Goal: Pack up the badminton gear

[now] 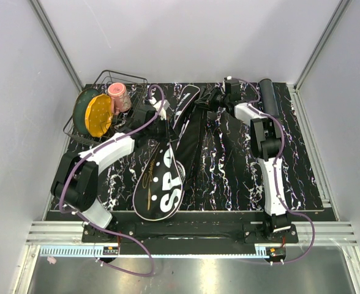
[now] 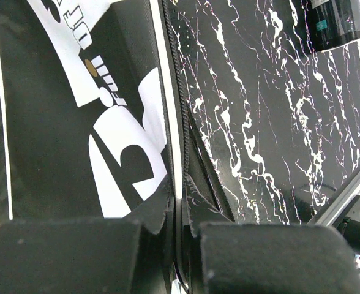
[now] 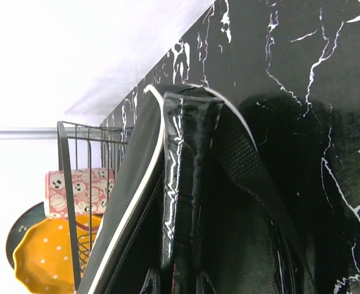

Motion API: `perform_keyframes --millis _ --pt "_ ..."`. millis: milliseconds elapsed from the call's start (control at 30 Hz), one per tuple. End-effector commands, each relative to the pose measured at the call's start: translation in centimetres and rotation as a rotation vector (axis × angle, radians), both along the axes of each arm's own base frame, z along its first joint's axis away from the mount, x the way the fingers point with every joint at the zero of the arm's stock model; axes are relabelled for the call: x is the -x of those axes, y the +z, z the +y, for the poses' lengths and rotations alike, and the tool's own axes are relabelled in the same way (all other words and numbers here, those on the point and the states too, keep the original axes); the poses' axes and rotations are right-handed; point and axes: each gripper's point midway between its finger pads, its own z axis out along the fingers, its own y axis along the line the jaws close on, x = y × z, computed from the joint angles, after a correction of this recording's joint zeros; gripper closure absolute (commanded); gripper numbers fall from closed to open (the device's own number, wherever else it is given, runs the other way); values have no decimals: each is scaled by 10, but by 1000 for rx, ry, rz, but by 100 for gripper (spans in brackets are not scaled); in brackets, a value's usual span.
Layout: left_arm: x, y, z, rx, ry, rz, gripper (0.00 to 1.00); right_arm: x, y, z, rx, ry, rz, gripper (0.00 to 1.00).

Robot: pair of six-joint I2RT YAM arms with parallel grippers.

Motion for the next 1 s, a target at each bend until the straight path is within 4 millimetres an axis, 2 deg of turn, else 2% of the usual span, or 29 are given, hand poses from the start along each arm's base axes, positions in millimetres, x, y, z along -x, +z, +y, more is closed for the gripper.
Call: perform_keyframes --millis 0,33,67,200,233,333,400,567,667,800,900,967 --pt "-26 41 -8 37 -9 -140 100 12 25 15 -35 31 -64 87" --pt "-28 41 -7 24 -6 -138 100 16 26 15 -43 25 -61 98" --pt "-31 40 -5 9 0 -143 100 21 27 16 -52 23 -57 100" --pt "-38 33 -3 -23 -7 -131 100 53 22 25 -129 2 1 100" --pt "-39 35 -5 -27 -19 -131 100 60 21 34 -134 17 6 100" --pt "-39 33 -8 -22 -42 -126 100 73 22 44 -168 21 9 100" --pt "-37 29 -13 -14 -70 -116 100 75 18 47 -187 16 22 100" --pt "-30 33 -22 10 -135 -113 100 94 14 69 -178 55 30 100" --pt "-23 36 -29 19 -180 -116 100 95 10 70 -164 56 38 100" --pt "-11 35 -40 18 -252 -113 100 86 3 76 -134 85 36 100" --pt "-9 32 -40 21 -255 -94 100 87 -2 72 -117 86 59 92" --pt "-13 30 -33 -3 -229 -97 100 92 9 67 -88 88 36 74"
